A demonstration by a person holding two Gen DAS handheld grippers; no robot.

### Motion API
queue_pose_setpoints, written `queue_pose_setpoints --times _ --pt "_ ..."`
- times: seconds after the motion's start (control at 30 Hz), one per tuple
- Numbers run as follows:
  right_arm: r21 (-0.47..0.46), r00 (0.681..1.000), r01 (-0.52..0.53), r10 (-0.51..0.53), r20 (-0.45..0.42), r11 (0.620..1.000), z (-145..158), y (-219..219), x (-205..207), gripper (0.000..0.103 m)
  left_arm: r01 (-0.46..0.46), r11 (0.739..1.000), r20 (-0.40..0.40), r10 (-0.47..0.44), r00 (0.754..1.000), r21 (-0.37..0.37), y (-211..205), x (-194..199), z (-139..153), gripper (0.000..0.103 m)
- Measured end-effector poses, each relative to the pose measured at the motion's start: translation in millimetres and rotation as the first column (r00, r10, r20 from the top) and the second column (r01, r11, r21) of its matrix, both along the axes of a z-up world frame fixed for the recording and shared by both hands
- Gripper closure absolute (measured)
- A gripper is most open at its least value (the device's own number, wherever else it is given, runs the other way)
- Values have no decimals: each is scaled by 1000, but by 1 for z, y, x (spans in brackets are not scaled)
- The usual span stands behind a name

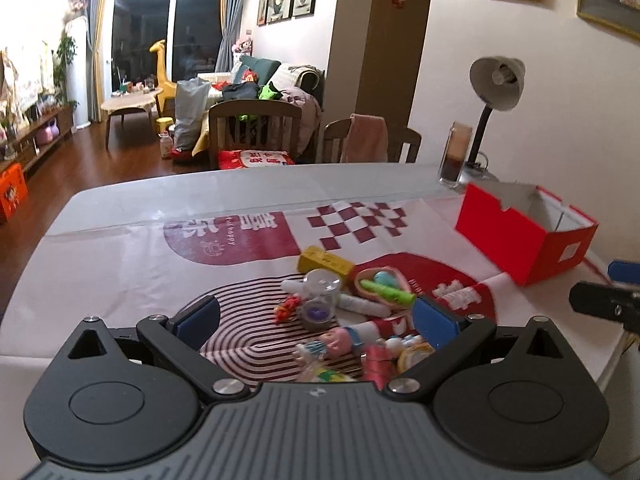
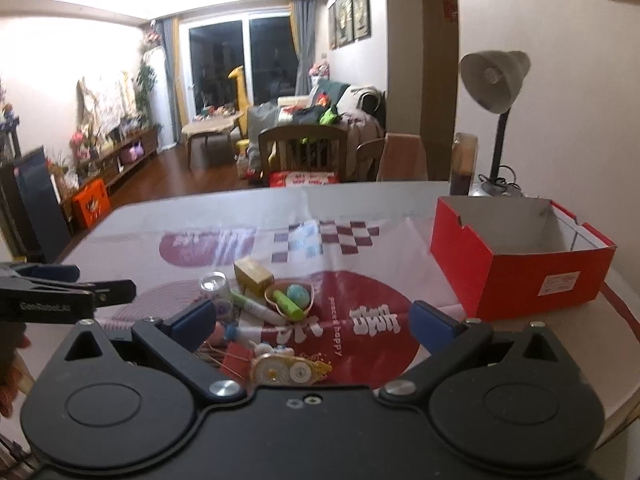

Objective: Organize rigid objects
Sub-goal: 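Grasp the green-capped toothpick jar with left tool while right tool grasps the correction-tape dispenser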

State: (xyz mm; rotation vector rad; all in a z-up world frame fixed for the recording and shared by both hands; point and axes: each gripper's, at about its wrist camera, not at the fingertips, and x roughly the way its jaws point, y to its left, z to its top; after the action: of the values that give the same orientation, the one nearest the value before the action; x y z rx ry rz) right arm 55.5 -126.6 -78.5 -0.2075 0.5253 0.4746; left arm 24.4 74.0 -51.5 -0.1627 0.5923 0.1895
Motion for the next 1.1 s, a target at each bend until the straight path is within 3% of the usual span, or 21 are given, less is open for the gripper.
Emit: queue_pose_setpoints --times 0.13,0.37,0.6,0.67,0.87,1.0,1.1 --pt "-29 999 -34 34 -17 999 -17 3 12 2 22 999 -33 -23 999 -39 4 3 -17 0" --pt "-89 988 -137 130 -83 987 -47 12 39 6 64 998 -56 -64 996 6 -8 12 -40 0" --pt "-181 952 -292 266 -153 939 -79 25 63 10 112 993 -111 -109 988 23 -19 30 -72 0" --pt "-215 937 -337 304 -171 917 -89 29 69 11 123 992 -119 -119 986 33 -21 34 -77 0" --pt "-311 858 -512 459 -231 801 -113 43 77 13 183 980 -156 -170 973 73 -21 46 -95 0" --pt "-363 803 -596 539 -254 716 -124 53 78 17 204 977 -174 -191 966 62 -17 50 -105 0" --pt "-382 774 -632 569 -276 674 -132 55 81 22 217 974 -186 -202 961 62 -20 52 -109 0"
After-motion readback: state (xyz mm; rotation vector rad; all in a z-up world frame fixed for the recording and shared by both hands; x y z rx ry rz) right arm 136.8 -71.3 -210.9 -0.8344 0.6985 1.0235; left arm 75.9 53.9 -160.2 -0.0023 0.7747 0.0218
